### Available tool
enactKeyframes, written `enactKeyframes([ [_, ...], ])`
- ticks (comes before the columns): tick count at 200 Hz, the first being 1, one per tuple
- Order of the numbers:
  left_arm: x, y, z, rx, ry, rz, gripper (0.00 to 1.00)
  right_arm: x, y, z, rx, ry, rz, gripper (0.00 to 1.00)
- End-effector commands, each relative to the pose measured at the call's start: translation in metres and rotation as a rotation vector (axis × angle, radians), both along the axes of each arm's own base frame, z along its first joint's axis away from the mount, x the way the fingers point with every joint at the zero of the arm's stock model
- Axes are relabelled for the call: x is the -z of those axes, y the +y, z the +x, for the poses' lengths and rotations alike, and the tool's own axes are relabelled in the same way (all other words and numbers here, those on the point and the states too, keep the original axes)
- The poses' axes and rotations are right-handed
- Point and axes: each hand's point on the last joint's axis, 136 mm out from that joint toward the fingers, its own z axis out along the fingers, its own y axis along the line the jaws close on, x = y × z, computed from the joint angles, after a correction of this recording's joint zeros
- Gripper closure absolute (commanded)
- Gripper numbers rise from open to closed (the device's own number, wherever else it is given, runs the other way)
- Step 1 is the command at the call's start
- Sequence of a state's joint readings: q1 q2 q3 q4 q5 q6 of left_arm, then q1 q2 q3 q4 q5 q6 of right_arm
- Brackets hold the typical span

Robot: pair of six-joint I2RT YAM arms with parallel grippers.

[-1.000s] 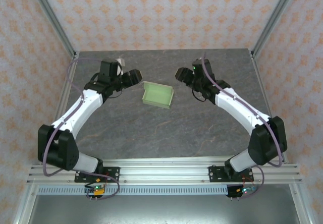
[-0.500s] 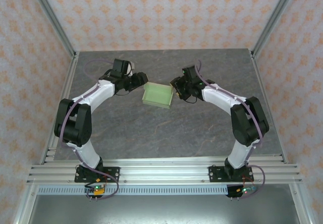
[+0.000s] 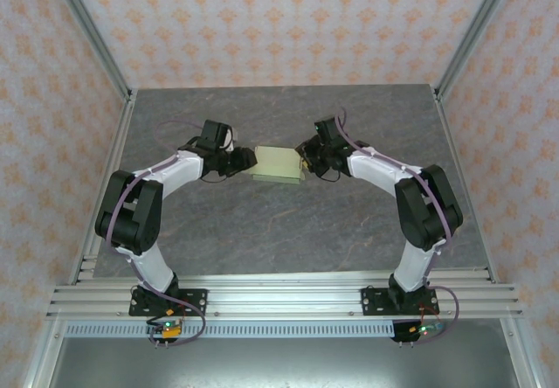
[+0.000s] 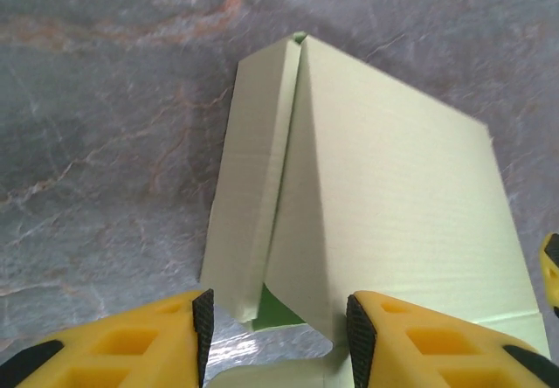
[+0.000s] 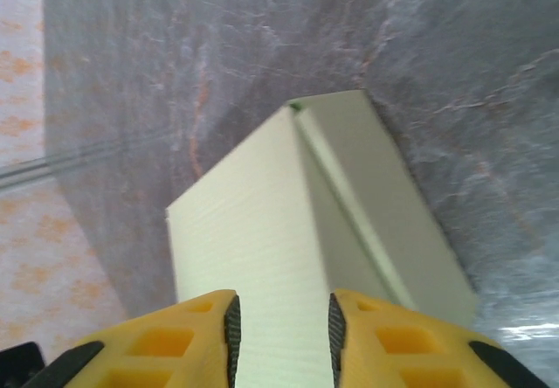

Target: Fold the paper box

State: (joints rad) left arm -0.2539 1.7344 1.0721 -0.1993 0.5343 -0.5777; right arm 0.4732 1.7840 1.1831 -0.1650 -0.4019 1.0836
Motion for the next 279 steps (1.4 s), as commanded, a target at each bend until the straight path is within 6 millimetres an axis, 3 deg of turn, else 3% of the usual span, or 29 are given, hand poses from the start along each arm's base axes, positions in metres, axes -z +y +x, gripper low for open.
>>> enactKeyframes([
  [1,-0.006,0.000,-0.007,0.028,-0.029,0.038,0.53,-0.001,-0.026,-0.015,-0.043,-0.018,-0.163,0.62],
  [31,0.004,0.001,-0.010,0.057,-0.019,0.095,0.53,-0.017,-0.044,-0.019,-0.157,-0.079,-0.312,0.55],
  [58,0.013,0.002,-0.013,0.058,-0.003,0.111,0.53,-0.025,-0.039,-0.021,-0.354,-0.110,-0.411,0.47],
  [82,0.019,0.004,-0.015,0.074,0.004,0.160,0.52,-0.009,-0.029,-0.022,-0.477,-0.093,-0.434,0.45],
  [135,0.031,0.008,-0.019,0.096,0.018,0.215,0.51,0.056,-0.025,-0.025,-0.562,0.024,-0.472,0.45],
  [154,0.035,0.005,-0.020,0.106,0.027,0.212,0.53,0.062,-0.028,-0.030,-0.563,0.052,-0.482,0.45],
  [171,0.037,0.004,-0.020,0.114,0.028,0.219,0.54,0.049,-0.031,-0.030,-0.549,0.044,-0.493,0.45],
  [207,0.036,0.007,-0.023,0.113,0.030,0.239,0.54,-0.003,-0.026,-0.020,-0.518,-0.079,-0.463,0.43],
  [225,0.039,0.008,-0.024,0.117,0.035,0.248,0.55,-0.010,-0.019,-0.017,-0.540,-0.108,-0.449,0.43],
  [247,0.040,0.007,-0.024,0.114,0.045,0.244,0.56,0.003,-0.008,-0.018,-0.574,-0.095,-0.422,0.41],
  [279,0.043,0.006,-0.023,0.114,0.047,0.245,0.56,0.044,-0.008,-0.031,-0.609,0.029,-0.435,0.40],
])
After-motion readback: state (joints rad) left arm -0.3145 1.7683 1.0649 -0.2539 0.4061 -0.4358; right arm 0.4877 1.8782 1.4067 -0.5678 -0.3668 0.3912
